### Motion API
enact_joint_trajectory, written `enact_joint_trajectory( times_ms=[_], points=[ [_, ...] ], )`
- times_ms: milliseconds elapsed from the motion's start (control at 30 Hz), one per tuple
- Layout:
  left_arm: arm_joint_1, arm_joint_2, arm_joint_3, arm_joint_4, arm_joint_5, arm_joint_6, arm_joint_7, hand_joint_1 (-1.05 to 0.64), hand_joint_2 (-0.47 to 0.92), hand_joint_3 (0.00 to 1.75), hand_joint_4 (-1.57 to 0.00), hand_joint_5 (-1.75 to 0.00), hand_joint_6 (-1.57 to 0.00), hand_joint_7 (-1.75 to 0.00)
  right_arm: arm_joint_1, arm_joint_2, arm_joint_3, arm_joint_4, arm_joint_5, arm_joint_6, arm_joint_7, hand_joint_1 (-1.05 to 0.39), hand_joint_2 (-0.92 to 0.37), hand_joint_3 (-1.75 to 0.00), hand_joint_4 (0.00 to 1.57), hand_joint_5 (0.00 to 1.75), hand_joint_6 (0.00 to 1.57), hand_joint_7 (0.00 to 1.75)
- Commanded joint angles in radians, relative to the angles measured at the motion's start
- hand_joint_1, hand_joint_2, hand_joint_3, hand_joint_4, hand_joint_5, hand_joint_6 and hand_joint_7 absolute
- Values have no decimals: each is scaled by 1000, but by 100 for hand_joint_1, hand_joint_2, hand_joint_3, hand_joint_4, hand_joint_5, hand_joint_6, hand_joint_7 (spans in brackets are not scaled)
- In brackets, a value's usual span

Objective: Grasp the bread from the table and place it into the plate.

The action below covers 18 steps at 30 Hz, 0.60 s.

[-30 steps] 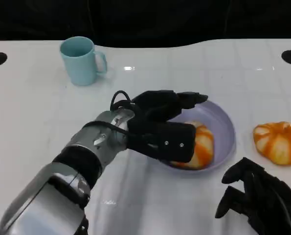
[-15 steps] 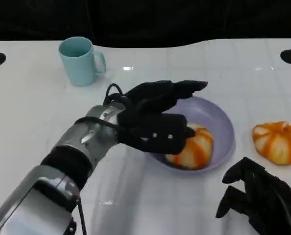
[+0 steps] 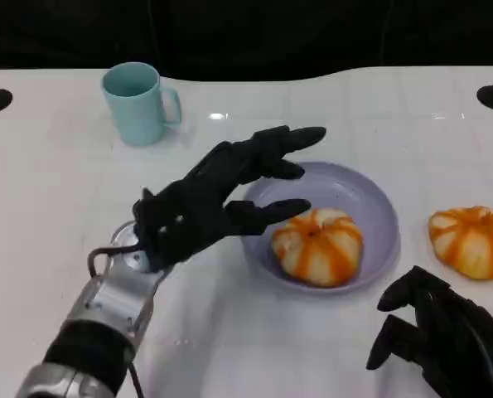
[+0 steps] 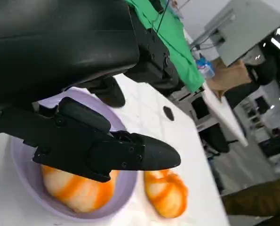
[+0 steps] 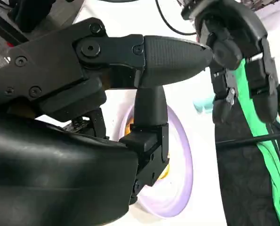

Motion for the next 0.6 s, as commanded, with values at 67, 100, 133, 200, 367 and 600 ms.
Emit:
enact_joint_trajectory(
  times_ms=[67,100,133,200,367,600],
  points=[
    [109,-2,56,-128,-108,19,-49,-58,92,31,-52,-119,-69,-26,2,-6,-12,-13,3,2,-8,-51,-92,-52,62,175,42,169],
    [133,-1,62,-159,-123,30,-55,-57,92,33,-54,-121,-73,-29,2,-7,-12,-15,3,3,-8,-51,-92,-52,61,175,42,169],
    [167,-2,73,-204,-153,50,-66,-57,92,34,-55,-122,-75,-31,2,-6,-12,-16,5,4,-8,-51,-92,-52,60,175,41,169],
    [216,-6,89,-272,-201,84,-85,-54,92,35,-60,-127,-77,-34,2,-5,-14,-16,11,5,-6,-51,-92,-52,61,175,42,170],
    [307,-25,122,-390,-309,164,-113,-55,92,37,-67,-150,-73,-68,2,-4,-14,-20,14,14,-10,-52,-92,-51,61,175,42,170],
    [443,-10,149,-508,-425,229,-209,-63,92,38,-61,-170,-62,-117,8,-5,-11,-30,15,17,-13,-51,-92,-52,59,175,40,170]
  ],
)
